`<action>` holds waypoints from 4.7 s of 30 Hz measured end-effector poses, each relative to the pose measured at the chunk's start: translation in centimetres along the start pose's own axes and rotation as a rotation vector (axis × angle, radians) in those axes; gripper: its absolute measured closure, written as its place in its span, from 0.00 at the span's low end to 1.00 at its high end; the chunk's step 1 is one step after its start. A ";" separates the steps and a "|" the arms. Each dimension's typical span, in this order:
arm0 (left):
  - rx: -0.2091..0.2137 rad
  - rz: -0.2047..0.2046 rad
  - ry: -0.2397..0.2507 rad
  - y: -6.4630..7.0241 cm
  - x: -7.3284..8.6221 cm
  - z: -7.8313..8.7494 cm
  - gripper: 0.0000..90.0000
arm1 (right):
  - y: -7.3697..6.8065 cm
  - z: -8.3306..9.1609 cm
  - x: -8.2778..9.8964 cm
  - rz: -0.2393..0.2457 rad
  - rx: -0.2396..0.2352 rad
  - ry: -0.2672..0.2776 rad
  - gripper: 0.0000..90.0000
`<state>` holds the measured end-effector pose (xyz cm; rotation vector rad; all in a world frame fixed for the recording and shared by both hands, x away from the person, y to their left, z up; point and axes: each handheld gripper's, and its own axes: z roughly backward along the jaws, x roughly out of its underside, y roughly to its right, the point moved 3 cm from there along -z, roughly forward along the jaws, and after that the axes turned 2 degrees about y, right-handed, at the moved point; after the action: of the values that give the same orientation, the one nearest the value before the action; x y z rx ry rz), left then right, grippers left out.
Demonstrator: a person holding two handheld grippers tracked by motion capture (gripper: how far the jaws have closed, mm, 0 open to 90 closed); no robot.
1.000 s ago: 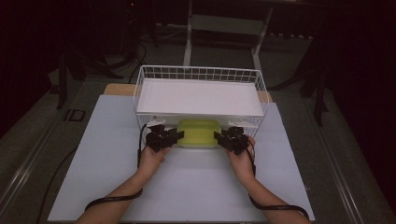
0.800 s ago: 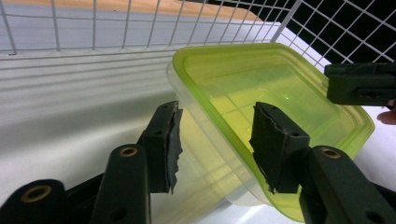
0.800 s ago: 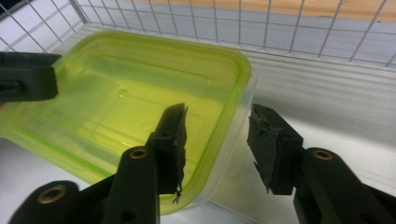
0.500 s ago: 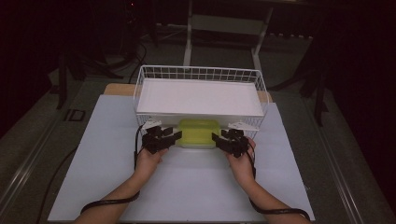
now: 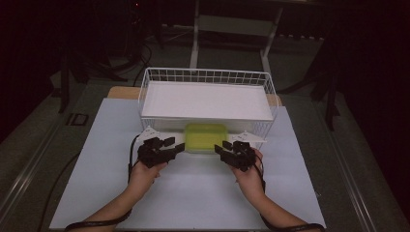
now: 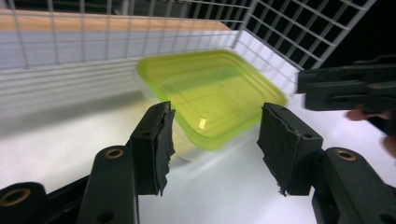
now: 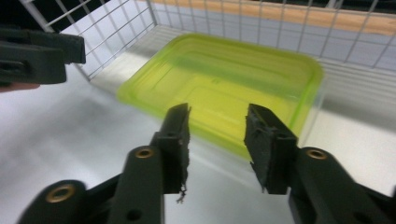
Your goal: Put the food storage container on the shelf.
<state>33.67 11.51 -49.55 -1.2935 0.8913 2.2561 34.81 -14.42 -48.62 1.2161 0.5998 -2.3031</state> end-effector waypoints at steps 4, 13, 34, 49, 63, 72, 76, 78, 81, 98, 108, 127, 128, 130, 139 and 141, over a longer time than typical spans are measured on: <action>0.054 -0.006 -0.023 0.4 0.9 0.8 0.40 | -0.8 -0.2 0.6 0.007 -0.031 -0.034 1.00; 0.098 0.012 -0.058 0.4 2.5 1.3 0.18 | -2.1 -2.0 2.0 0.039 -0.025 -0.076 1.00; -0.023 -0.098 0.014 0.0 3.9 1.3 0.00 | -0.6 -6.8 1.6 0.005 0.026 -0.108 1.00; -0.006 -0.092 0.030 0.0 3.9 1.5 0.00 | 0.2 -9.6 0.0 -0.005 0.074 -0.076 1.00; -0.010 -0.092 0.014 -0.1 4.1 1.3 0.00 | 0.9 -10.4 -0.1 -0.034 0.091 -0.093 0.99; -0.004 -0.099 0.020 0.0 4.0 1.4 0.00 | -0.4 -8.6 -0.1 -0.003 0.047 -0.060 0.94; 0.008 -0.107 0.025 0.2 3.9 1.3 0.00 | -1.2 -7.4 -0.1 0.015 0.018 -0.045 0.89; 0.013 -0.121 0.020 0.3 3.8 1.2 0.00 | -1.5 -6.9 -0.1 0.027 0.012 -0.042 0.84; 0.025 -0.131 0.026 0.6 3.7 1.2 0.00 | -1.8 -6.2 -0.3 0.044 -0.006 -0.026 0.75; 0.120 -0.176 0.051 2.3 2.0 1.7 0.00 | -3.0 -3.3 -0.4 0.071 -0.186 -0.019 0.20; 0.172 -0.188 0.048 3.3 2.1 3.2 0.00 | -2.5 -0.7 0.2 0.068 -0.198 -0.006 0.20; 0.218 -0.195 0.030 3.7 3.4 5.5 0.00 | -1.0 3.1 2.6 0.069 -0.191 0.006 0.20; 0.214 -0.192 0.030 3.7 3.5 5.6 0.00 | -0.8 3.3 2.8 0.064 -0.194 0.007 0.21; 0.197 -0.194 0.040 3.6 3.8 5.9 0.00 | -0.6 3.8 3.2 0.059 -0.195 0.008 0.21; 0.192 -0.187 0.014 3.3 4.8 6.4 0.00 | 0.8 5.1 4.6 0.051 -0.176 -0.020 0.21; 0.192 -0.184 0.015 3.2 4.8 6.6 0.00 | 1.2 5.5 4.7 0.056 -0.165 -0.022 0.21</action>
<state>25.19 13.84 -50.22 -1.2529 0.9287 1.9720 29.62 -19.40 -49.96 1.1146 0.7232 -2.1706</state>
